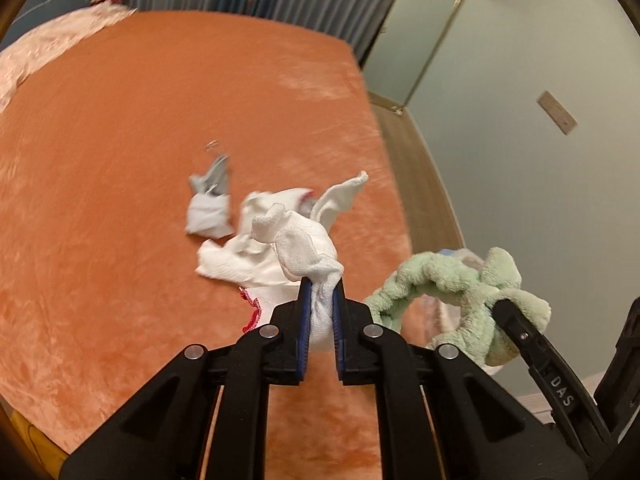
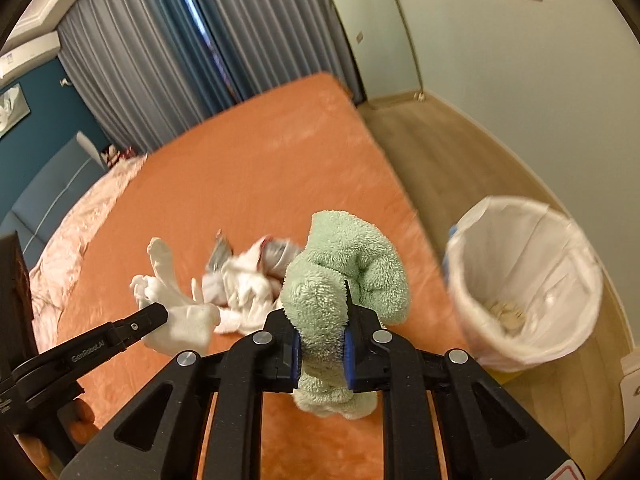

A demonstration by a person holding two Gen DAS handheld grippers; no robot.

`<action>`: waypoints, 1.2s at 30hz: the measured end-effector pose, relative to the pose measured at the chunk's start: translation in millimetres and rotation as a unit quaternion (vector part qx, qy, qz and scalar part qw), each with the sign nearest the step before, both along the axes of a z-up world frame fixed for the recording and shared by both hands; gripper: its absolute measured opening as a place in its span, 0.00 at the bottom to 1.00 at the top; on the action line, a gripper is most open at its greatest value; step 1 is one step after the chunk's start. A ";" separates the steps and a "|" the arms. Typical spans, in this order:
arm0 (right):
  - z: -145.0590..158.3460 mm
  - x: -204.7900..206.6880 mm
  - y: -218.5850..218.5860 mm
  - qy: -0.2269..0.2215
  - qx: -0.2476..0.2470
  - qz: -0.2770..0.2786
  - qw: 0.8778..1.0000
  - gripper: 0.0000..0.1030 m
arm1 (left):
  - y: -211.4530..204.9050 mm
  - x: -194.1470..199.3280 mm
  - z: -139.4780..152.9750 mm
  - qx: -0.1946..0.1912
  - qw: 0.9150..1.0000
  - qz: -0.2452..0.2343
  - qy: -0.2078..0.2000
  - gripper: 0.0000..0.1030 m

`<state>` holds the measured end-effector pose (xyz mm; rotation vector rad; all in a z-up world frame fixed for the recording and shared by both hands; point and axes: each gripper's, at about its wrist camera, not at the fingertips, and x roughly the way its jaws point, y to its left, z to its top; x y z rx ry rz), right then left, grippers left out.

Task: Collect trash
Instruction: 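Grasp the white sock with the left tool while the right tool grasps the green headband, then carry the sock and headband over the bin and open both tools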

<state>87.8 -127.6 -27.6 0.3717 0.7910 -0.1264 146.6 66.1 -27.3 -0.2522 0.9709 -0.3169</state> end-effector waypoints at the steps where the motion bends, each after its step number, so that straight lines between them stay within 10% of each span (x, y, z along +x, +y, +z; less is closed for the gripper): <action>1: 8.0 -4.7 -6.8 -0.008 -0.006 -0.004 1.000 0.15 | -12.2 -4.0 10.6 0.000 1.000 -0.011 -0.010 0.09; 17: 69.2 -52.9 -103.4 -0.063 -0.043 -0.070 0.995 0.14 | -160.5 -35.3 66.2 0.016 0.991 -0.123 -0.054 0.09; 36: 56.2 -62.6 -197.1 -0.042 -0.048 -0.149 0.987 0.14 | -281.6 -23.4 43.5 0.021 0.976 -0.212 -0.037 0.13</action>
